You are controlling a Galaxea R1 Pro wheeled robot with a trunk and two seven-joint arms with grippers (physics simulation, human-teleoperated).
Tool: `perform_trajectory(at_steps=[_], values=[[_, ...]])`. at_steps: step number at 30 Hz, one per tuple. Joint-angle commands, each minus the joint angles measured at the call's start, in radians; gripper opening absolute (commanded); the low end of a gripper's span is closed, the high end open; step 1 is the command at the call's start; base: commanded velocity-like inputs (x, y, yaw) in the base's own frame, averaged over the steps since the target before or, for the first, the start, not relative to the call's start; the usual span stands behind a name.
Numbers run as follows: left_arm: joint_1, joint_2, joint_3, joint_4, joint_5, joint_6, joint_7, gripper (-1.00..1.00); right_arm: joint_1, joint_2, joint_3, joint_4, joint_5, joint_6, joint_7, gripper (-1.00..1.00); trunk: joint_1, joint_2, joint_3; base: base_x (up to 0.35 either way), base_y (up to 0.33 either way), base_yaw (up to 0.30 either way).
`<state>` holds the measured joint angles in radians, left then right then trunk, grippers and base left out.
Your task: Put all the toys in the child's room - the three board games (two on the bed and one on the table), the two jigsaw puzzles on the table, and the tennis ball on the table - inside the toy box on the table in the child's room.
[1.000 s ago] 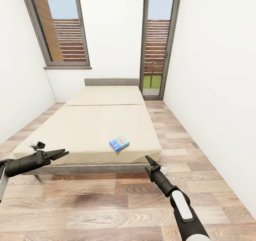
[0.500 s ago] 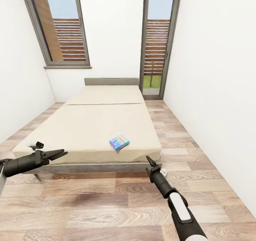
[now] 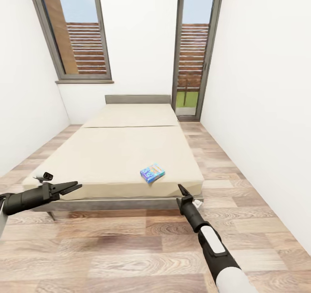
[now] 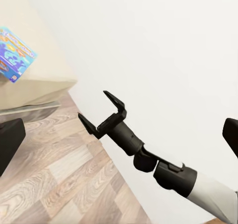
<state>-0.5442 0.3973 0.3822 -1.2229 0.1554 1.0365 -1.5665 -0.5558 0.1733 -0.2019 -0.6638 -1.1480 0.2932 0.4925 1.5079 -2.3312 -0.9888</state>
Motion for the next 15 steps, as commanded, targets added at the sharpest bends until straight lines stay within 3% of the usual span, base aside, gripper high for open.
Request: perform_trajectory(at_steps=[1, 4, 9, 15], values=[[0.0, 0.0, 0.0, 0.0, 0.0, 0.011, -0.004, 1.0, -0.013, 0.001, -0.005, 0.018, -0.008, 0.005, 0.001, 1.0, 0.0, 0.0, -0.001, 0.0, 0.219, 0.0], [0.0, 0.002, 0.002, 0.0, -0.001, 0.011, -0.004, 1.0, -0.051, 0.001, -0.007, 0.089, -0.011, -0.007, 0.001, 1.0, 0.0, 0.0, -0.001, 0.0, 0.15, 0.0], [0.0, 0.004, 0.006, 0.0, -0.001, 0.011, -0.004, 1.0, -0.065, 0.001, -0.013, 0.115, -0.011, -0.01, 0.002, 1.0, 0.0, 0.0, -0.001, 0.0, 0.05, 0.0], [0.0, 0.004, 0.005, 0.0, 0.0, 0.011, -0.004, 1.0, -0.072, 0.001, -0.014, 0.122, -0.008, -0.045, -0.002, 1.0, 0.0, 0.0, -0.001, 0.0, 0.167, 0.0]])
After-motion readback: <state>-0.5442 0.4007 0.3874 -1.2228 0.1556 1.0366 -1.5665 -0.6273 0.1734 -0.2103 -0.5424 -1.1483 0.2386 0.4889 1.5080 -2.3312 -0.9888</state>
